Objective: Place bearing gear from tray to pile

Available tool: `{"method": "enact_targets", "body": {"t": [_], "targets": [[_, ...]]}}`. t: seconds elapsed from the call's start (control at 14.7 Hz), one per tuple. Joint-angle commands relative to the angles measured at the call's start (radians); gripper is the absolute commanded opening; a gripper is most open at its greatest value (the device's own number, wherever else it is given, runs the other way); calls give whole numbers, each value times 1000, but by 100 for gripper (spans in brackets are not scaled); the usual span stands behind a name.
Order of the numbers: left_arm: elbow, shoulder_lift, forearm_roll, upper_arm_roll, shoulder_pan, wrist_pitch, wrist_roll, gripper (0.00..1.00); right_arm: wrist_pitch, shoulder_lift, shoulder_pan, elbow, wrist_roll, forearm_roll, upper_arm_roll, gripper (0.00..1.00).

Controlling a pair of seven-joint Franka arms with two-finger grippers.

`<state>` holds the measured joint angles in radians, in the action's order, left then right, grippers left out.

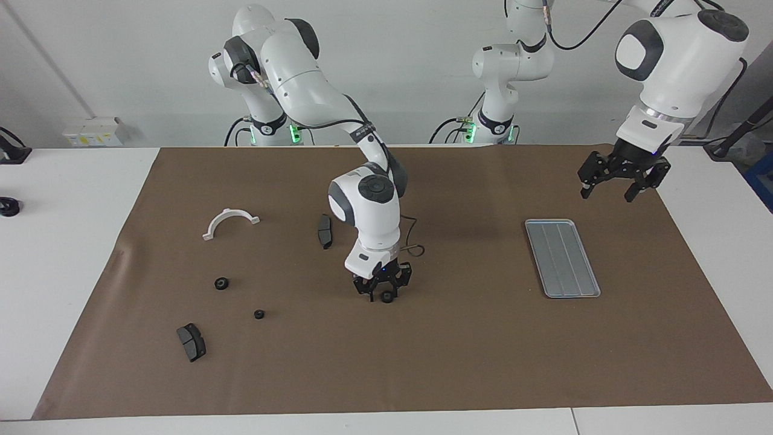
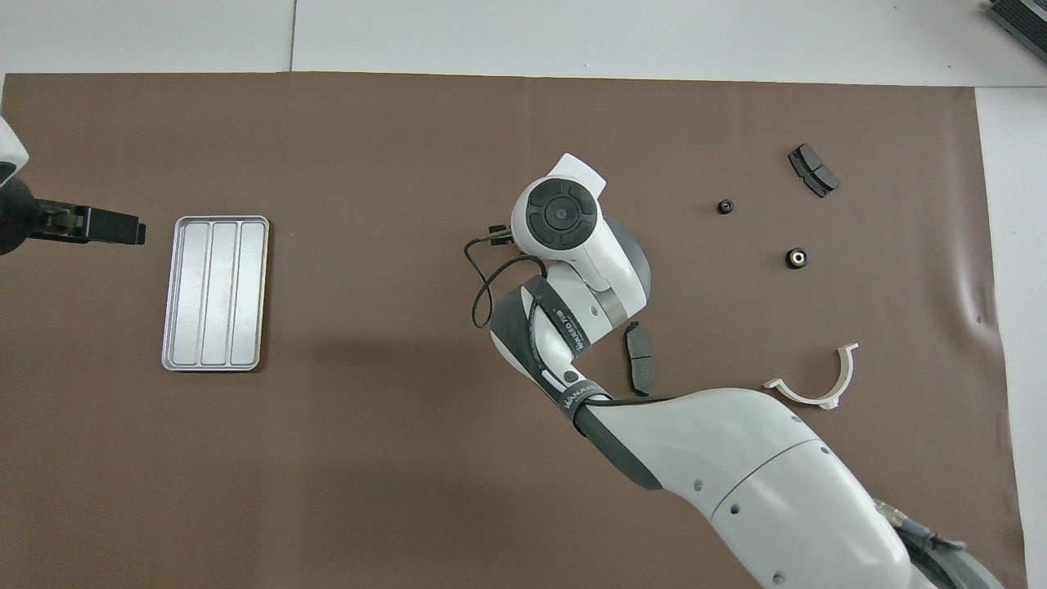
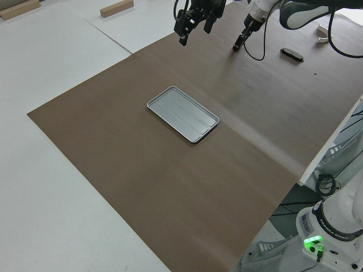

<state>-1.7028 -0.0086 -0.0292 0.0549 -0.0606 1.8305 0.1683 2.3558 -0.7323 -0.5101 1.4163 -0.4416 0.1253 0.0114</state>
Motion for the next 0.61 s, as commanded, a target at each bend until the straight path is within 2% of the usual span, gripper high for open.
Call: {"method": "enact_targets", "body": {"t": [0.0,0.07,0.2,0.48,0.54], "targets": [[64,6,29,-20,31,-92,34,100,0,8,-7,10,11,13,2,55],[65,-1,29,-24,31,-103,34,100,0,8,-7,10,11,13,2,44],[66,-5,28,-29,33,-146,34,100,-3,8,-5,9,12,14,2,0],[89,2,23,-38,28,-204,30,100,-85,20,-7,-28,11,11,2,0],[136,15,14,-36,28,-224,28,100,-125,54,2,-26,11,10,1,0]]}}
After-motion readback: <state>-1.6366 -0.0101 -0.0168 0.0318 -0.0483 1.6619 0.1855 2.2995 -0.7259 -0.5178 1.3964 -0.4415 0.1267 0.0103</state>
